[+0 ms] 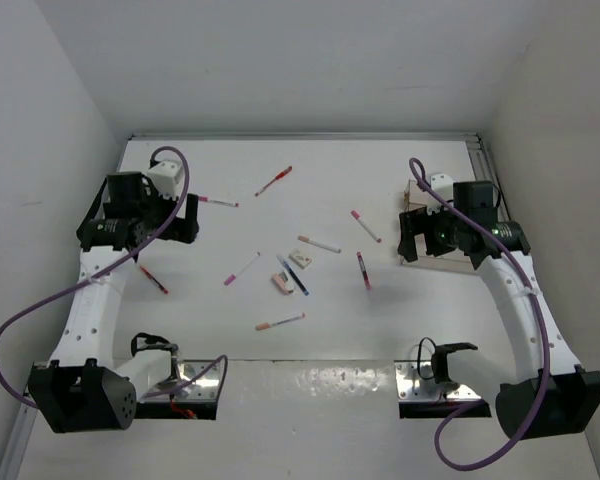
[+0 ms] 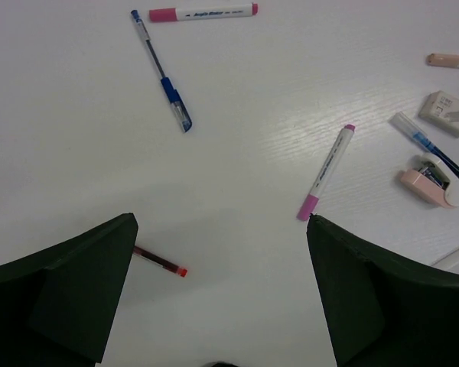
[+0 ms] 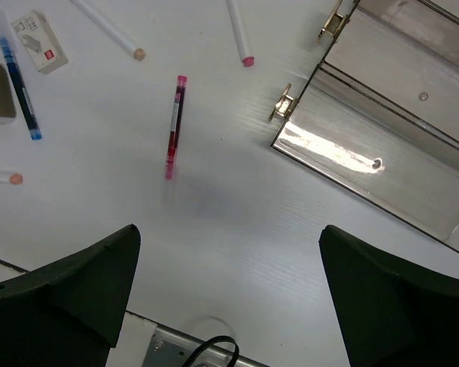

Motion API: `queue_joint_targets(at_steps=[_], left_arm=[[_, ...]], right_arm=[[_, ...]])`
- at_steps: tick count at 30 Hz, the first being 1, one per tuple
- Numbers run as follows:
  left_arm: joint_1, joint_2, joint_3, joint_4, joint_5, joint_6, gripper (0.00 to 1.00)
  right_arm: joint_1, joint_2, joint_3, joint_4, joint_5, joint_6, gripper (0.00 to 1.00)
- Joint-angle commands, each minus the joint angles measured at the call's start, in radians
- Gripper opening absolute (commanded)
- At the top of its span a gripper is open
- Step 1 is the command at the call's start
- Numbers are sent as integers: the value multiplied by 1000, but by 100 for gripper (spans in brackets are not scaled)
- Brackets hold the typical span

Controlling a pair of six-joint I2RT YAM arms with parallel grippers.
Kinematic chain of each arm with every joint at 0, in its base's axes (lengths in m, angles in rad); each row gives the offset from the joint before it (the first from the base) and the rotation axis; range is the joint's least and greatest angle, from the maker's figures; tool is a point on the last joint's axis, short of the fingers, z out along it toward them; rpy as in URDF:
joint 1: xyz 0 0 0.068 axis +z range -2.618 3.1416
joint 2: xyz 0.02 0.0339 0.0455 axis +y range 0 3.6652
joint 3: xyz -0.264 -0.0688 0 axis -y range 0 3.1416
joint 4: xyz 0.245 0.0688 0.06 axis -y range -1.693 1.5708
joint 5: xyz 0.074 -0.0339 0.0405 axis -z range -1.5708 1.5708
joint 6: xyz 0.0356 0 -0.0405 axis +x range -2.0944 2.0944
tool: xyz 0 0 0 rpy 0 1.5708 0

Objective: Sort the stationery into containers
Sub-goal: Grab a piece of stationery with the left arm

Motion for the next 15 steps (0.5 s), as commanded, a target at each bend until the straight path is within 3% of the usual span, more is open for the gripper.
queue_joint_targets(at_steps=[1,3,4,7,15], left_arm=[[8,-9,-17,71,-44,-9,100],[8,46,-18,123,-110,-14,99],[8,83,5,132,-136,-22,90],[8,250,82,111,-197,-88,75],[11,445,91,240,-172,-200,79]], right_arm=[[-4,4,-3,27,-17,14,98],[-4,13,0,27,-22,14,98],[-4,16,8,28,-23,14,98],[1,30,20,20,-25,14,98],[2,48,20,19,-20,9,98]])
